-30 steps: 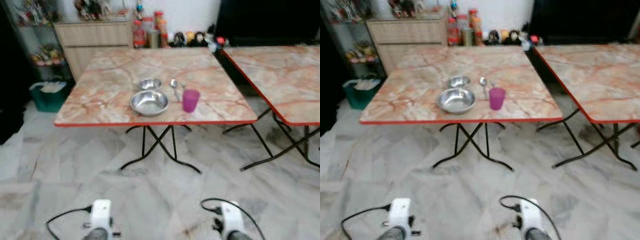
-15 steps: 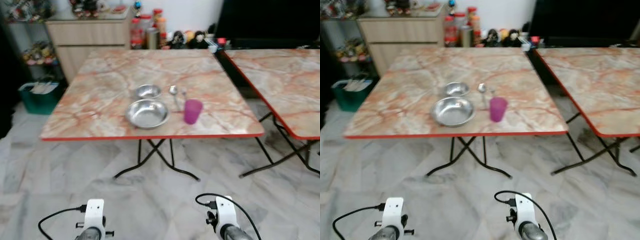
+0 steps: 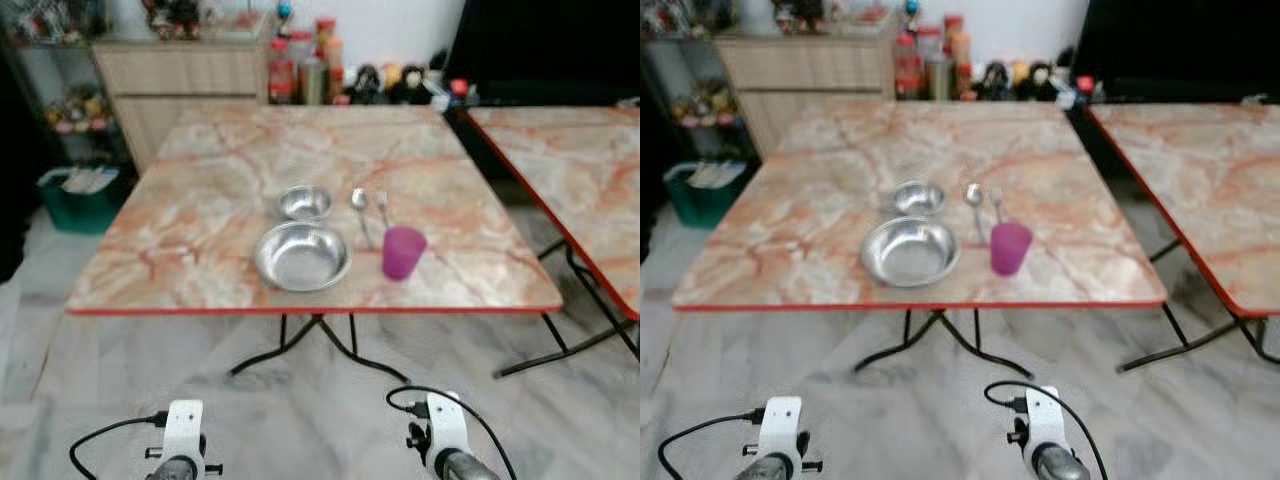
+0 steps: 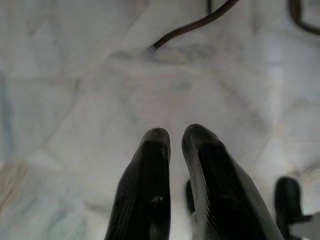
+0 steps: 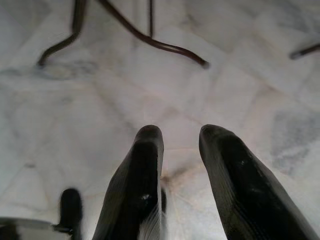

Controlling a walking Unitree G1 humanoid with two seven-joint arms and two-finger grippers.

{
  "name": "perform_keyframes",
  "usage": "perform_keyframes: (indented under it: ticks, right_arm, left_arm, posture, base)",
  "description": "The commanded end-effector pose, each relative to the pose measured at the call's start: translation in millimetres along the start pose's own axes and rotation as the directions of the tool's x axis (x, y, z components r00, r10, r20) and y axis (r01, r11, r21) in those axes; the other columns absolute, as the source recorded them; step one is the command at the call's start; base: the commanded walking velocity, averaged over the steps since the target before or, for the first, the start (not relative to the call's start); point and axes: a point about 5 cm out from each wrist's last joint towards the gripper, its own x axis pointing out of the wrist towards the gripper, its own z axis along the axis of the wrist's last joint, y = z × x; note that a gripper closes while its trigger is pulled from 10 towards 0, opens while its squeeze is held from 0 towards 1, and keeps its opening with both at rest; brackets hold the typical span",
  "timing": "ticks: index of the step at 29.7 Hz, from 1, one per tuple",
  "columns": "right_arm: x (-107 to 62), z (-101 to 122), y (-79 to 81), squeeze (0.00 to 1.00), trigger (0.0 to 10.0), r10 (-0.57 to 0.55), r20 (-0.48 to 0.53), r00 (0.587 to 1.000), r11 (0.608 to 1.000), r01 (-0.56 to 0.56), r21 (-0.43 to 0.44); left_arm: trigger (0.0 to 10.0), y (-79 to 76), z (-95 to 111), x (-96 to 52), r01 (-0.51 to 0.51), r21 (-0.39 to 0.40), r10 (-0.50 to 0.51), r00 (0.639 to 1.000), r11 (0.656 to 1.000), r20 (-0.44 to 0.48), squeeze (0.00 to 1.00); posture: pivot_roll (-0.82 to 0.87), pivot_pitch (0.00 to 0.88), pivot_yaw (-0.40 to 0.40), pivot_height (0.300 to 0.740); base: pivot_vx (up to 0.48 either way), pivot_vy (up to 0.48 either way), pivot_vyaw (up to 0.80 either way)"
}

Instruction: Setting the table

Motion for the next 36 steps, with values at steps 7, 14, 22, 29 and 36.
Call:
perform_keyframes:
  ticks: [7,14,22,29,36]
  right_arm:
    - [0.8,3,0.9,0.0,10.0,0.0,0.001,1.0,1.0,0.0,0.003]
    - [0.7,3,-0.3,0.0,10.0,-0.006,-0.001,1.0,1.0,0.006,0.003]
    - [0.1,0,-0.5,0.0,10.0,-0.009,-0.008,1.0,1.0,0.009,0.003]
    - [0.4,0,-0.2,0.0,10.0,-0.012,-0.008,1.0,1.0,0.012,0.008]
    - [0.9,3,0.0,0.0,10.0,-0.015,-0.002,1.0,1.0,0.015,0.012]
  left_arm:
    - [10.0,0.5,0,-0.2,-0.006,0.019,0.006,1.0,1.0,0.003,0.0]
    - [10.0,18.4,33,3.8,-0.106,-0.077,0.117,0.981,0.991,0.157,0.0]
    - [10.0,63.5,78,-3.0,-0.323,-0.189,0.372,0.853,0.927,0.365,0.0]
    - [10.0,100.4,148,-19.8,-0.397,-0.266,0.474,0.653,0.878,0.59,0.0]
    - [10.0,82.1,239,-42.2,-0.236,-0.231,0.319,0.474,0.944,0.82,0.0]
  posture:
    - [-0.01,0.0,-0.041,0.74]
    - [-0.01,0.0,-0.04,0.74]
    - [0.0,0.0,-0.044,0.74]
    - [0.01,0.0,-0.046,0.74]
    - [0.01,0.0,-0.043,0.74]
  base:
    - [0.0,0.0,0.0]
    - [0.0,0.0,0.0]
    - [0.0,0.0,0.0]
    - [0.0,0.0,0.0]
    - [0.0,0.0,0.0]
